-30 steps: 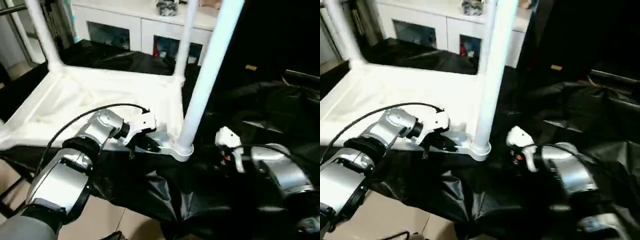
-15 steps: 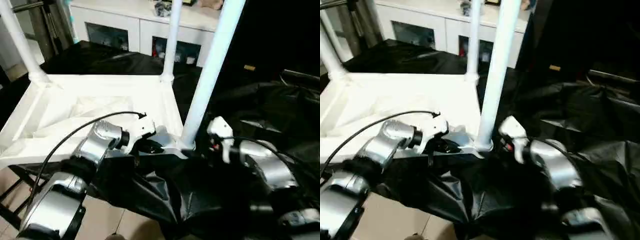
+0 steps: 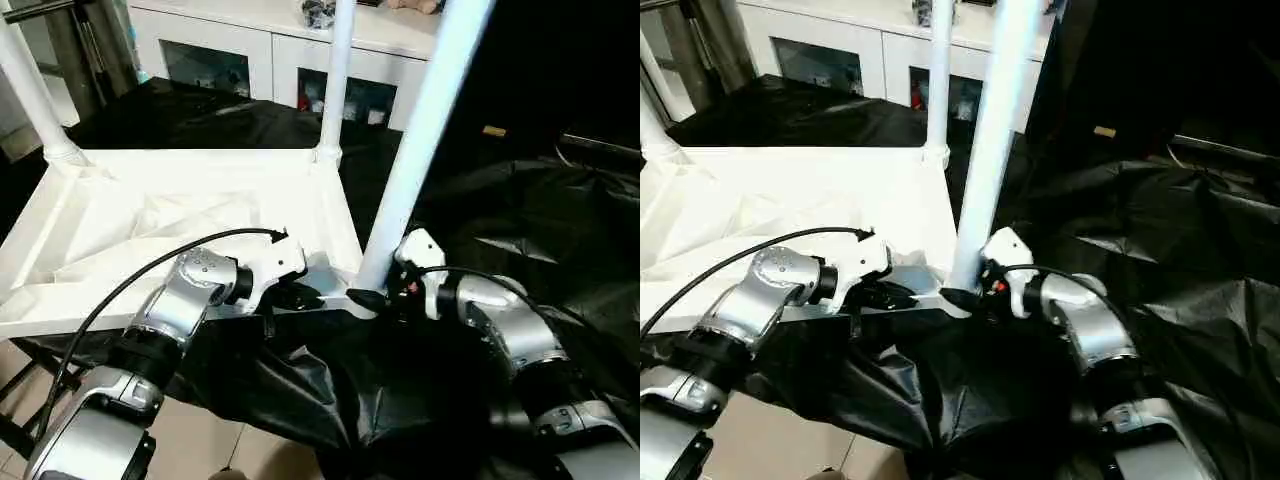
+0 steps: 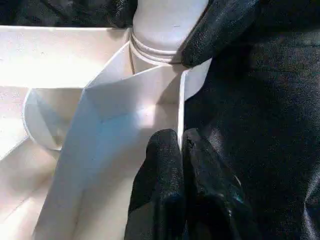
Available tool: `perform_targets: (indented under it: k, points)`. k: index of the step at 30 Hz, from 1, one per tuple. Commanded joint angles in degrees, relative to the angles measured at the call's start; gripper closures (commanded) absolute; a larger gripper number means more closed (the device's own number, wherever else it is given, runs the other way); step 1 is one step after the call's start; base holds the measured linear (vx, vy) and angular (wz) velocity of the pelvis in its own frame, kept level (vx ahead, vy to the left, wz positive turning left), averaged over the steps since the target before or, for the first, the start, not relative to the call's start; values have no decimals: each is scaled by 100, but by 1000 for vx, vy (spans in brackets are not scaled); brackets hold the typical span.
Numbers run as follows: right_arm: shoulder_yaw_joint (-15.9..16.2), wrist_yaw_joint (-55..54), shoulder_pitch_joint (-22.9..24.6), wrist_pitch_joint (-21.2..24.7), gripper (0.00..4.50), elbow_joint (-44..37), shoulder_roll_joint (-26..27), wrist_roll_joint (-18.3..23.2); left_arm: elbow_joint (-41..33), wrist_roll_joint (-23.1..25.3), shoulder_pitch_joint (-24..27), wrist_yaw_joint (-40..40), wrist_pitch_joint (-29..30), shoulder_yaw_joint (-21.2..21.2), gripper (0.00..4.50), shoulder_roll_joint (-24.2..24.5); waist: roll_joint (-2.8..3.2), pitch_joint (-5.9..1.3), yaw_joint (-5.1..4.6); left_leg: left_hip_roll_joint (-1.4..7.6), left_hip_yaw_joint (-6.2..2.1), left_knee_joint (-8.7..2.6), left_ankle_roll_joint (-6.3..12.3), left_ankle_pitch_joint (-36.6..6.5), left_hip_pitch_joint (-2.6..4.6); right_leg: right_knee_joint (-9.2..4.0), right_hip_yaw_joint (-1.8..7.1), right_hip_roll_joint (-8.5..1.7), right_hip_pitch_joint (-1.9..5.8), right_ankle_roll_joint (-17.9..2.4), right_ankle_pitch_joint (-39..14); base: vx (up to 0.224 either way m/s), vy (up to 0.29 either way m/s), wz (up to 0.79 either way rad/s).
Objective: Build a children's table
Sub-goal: Rotate leg to tighten
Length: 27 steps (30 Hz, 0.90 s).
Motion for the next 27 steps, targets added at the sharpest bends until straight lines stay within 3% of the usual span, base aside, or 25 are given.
perform_targets:
  k: [1,10,13,18,19,20,21,22,23,27]
  points:
    - [-48,-26,-115,-9,165,191,-56,-1,174,2,255,-50,253,-119,450,14,-11,-341,19,28,36,-364,175,-1064,-6,-407,229,-311,293,-1244,-766,0,0,0]
    - [-164,-327,-29,7,182,453,193,42,344,10,176,476,437,63,450,-109,-14,-310,-29,34,26,-392,113,-1283,-2,-462,231,-315,270,-1147,-1240,0,0,0]
    - [-301,-1216,-34,-20,183,778,522,-70,536,106,-5,1155,597,172,450,-438,-18,-294,-34,28,17,-411,-21,-1517,35,-528,237,-331,227,-983,-1861,0,0,0]
    - [-380,-2507,-173,68,183,1167,916,-301,794,187,-250,1860,668,184,450,-945,-21,-286,-42,16,7,-425,-70,-1642,39,-570,240,-319,196,-844,-2132,0,0,0]
    - [-431,-2816,-236,180,183,1266,1039,-306,861,214,-309,1983,675,149,450,-1074,9,-290,-49,11,-3,-430,-93,-1703,32,-584,239,-328,198,-804,-2235,0,0,0]
    - [-405,-2994,-292,205,183,1294,1251,-330,1012,265,-416,2155,654,74,450,-1311,-4,-291,-50,10,-11,-435,-107,-1734,31,-588,232,-317,200,-757,-2270,0,0,0]
    - [-381,-2995,-298,194,183,1281,1312,-343,1055,277,-443,2202,642,57,450,-1377,52,-301,-34,8,-18,-431,-109,-1744,43,-589,239,-323,196,-744,-2209,0,0,0]
    - [-331,-2966,-303,136,183,1276,1367,-387,1105,285,-470,2224,608,34,450,-1439,53,-308,-40,9,-9,-429,-92,-1746,43,-597,242,-312,193,-752,-2122,0,0,0]
    - [-295,-2925,-305,97,128,1270,1403,-417,1141,288,-488,2223,570,17,450,-1477,16,-308,-39,4,-6,-428,-49,-1729,26,-590,237,-302,205,-766,-2005,0,0,0]
    - [-312,-2812,-329,6,104,1244,1321,-394,1102,237,-442,1949,307,7,450,-1412,28,-323,-28,10,-17,-439,14,-1698,3,-585,233,-318,221,-744,-1994,0,0,0]
